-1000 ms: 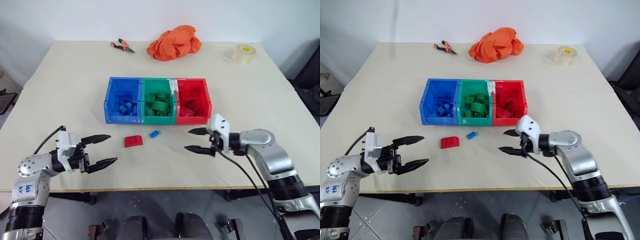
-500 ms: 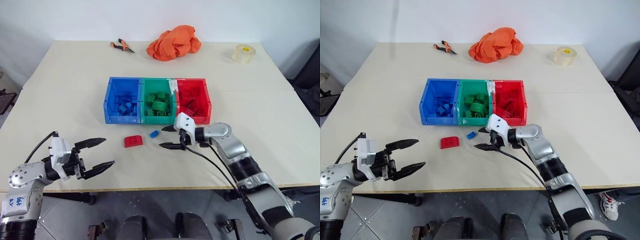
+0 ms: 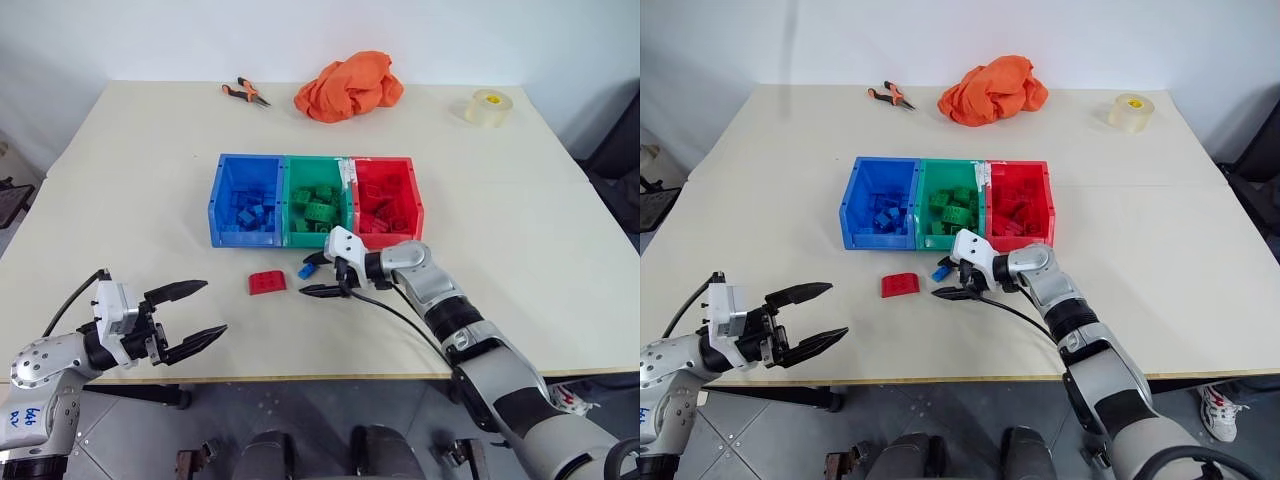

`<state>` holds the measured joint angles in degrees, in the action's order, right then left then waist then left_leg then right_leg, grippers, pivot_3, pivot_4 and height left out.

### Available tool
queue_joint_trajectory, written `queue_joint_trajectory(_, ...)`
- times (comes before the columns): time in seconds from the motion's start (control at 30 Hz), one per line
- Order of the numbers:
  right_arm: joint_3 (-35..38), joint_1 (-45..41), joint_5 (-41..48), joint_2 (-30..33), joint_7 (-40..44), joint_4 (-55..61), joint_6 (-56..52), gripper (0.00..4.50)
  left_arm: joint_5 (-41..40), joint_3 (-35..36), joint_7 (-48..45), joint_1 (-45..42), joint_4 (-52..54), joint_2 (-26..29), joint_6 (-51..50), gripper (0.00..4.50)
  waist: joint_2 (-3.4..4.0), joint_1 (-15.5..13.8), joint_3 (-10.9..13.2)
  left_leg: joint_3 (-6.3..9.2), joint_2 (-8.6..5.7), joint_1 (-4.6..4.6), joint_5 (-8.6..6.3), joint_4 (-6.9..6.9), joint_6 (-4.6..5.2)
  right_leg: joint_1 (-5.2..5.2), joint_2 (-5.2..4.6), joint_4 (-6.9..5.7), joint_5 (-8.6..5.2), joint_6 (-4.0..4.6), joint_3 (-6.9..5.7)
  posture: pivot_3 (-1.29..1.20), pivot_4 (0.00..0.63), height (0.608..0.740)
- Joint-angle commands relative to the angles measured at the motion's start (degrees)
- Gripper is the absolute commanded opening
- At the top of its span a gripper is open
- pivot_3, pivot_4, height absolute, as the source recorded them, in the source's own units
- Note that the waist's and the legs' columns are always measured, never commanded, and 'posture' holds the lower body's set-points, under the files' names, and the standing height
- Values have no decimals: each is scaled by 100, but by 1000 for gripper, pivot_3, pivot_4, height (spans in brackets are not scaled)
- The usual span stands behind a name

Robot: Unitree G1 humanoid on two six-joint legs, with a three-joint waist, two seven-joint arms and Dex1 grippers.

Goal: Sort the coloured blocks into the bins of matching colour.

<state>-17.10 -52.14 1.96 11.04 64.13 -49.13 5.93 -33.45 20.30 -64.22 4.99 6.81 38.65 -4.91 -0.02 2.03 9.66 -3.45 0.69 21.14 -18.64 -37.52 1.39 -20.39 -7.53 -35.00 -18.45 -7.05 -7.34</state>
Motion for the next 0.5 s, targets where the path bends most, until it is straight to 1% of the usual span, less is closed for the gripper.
queue_joint_trajectory(0.03, 93, -149, -90, -63, -17, -276, 148, 3445, -126, 182, 52, 78, 248, 5, 47, 4500, 0, 1, 0, 1, 1, 0, 0, 0, 0, 0, 0, 0, 0, 0, 4, 0, 150, 740)
queue_joint_trajectory(0.13, 55, -138, -169, -26, 97, -387, 197, 3445, -127, 194, 69, 116, 260, 1, 56, 4500, 0, -3, 0, 1, 0, -1, 0, 0, 0, 1, -1, -1, 0, 0, 13, 0, 150, 740)
queue_joint_trajectory(0.23, 48, -78, -211, 31, 196, -365, 224, 2885, -121, 193, 84, 131, 266, -13, 61, 4500, 0, -3, 0, 2, 0, -2, 0, 1, 0, 1, -1, -1, 0, 0, 16, 0, 150, 740)
queue_joint_trajectory(0.33, 79, -13, -203, 61, 266, -272, 222, 1925, -112, 175, 94, 112, 246, -19, 69, 4500, 0, -4, 0, 1, 0, -2, 0, 0, 0, 1, -1, -1, 0, 0, 18, 0, 150, 740)
queue_joint_trajectory(0.37, 83, 16, -197, 74, 296, -223, 220, 1538, -112, 168, 95, 102, 236, -20, 73, 4500, 0, -5, 0, 2, 0, -2, 0, 0, 0, 1, -1, -1, 0, 0, 19, 0, 150, 740)
queue_joint_trajectory(0.47, 118, 155, -113, 136, 426, 123, 159, 531, -103, 144, 85, 58, 190, -24, 96, 4500, 0, -10, 0, 1, 0, -2, 0, 1, -1, 1, -3, -1, 0, 0, 25, 0, 150, 740)
queue_joint_trajectory(0.5, 161, 195, -58, 153, 441, 280, 95, 435, -95, 129, 82, 30, 165, -26, 102, 4500, 0, -19, 0, 1, 0, -2, 0, 1, -1, 1, -3, -1, 0, 0, 26, 0, 150, 740)
